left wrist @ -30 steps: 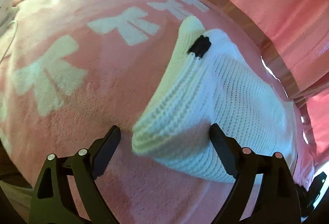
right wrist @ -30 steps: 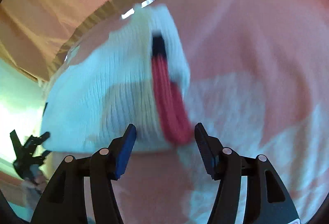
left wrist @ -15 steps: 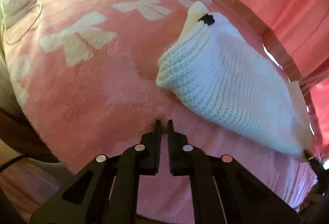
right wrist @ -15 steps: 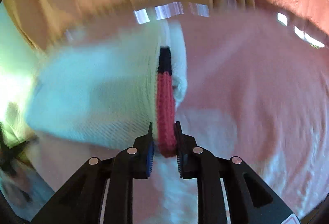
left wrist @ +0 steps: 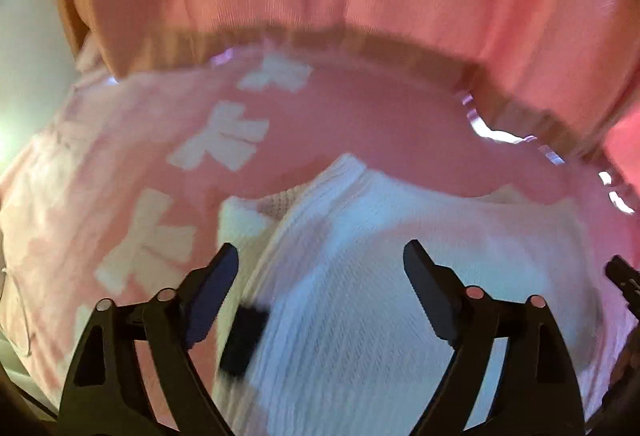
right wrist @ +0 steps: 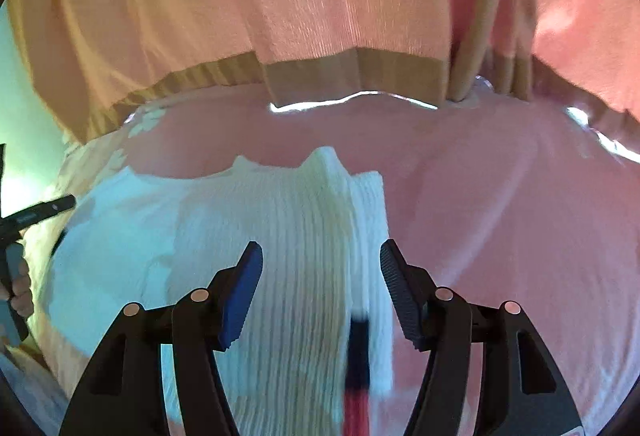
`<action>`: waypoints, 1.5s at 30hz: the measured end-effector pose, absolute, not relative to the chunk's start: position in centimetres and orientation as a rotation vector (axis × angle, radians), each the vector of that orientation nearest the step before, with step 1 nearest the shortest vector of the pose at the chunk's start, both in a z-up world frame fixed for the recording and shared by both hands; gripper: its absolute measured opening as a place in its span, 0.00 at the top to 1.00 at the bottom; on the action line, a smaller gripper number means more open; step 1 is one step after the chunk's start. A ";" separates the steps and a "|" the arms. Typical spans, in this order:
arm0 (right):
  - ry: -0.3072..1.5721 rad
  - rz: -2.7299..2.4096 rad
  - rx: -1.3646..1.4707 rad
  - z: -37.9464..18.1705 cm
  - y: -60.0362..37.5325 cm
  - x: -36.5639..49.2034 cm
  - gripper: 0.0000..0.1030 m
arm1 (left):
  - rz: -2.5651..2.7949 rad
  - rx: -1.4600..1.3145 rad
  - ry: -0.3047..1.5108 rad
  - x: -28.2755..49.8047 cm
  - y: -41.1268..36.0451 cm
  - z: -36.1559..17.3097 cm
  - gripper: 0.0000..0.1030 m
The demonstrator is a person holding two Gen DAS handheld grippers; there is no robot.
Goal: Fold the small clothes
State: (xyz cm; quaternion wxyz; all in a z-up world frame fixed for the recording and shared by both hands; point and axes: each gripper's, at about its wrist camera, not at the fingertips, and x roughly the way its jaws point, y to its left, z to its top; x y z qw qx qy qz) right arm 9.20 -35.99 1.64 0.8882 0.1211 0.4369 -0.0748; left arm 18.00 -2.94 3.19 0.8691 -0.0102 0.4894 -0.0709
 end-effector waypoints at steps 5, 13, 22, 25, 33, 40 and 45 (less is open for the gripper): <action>0.979 -0.122 0.269 -1.7 -36.1 13.0 0.90 | -0.120 -0.185 1.133 19.3 -0.3 -1.0 0.92; 0.929 -0.119 0.199 -0.3 -33.9 15.7 0.79 | -0.077 -0.122 1.075 17.2 1.1 -0.9 0.85; 1.010 -0.162 0.270 -0.3 -37.0 9.4 0.24 | -0.027 -0.203 1.026 12.0 4.1 1.0 0.11; 1.070 -0.081 0.358 -2.8 -37.6 9.8 0.24 | -0.056 -0.267 1.180 12.9 4.1 -2.5 0.10; 0.961 -0.005 0.527 -2.0 -36.4 10.0 0.77 | -0.220 -0.351 1.149 15.1 2.7 -1.5 0.74; 0.712 -0.070 0.392 7.6 -34.2 3.2 0.77 | -0.397 -0.254 0.960 15.0 -0.3 5.0 0.78; 1.024 -0.284 0.379 0.2 -37.4 3.6 0.69 | -0.252 -0.143 1.152 16.7 -2.2 -1.5 0.71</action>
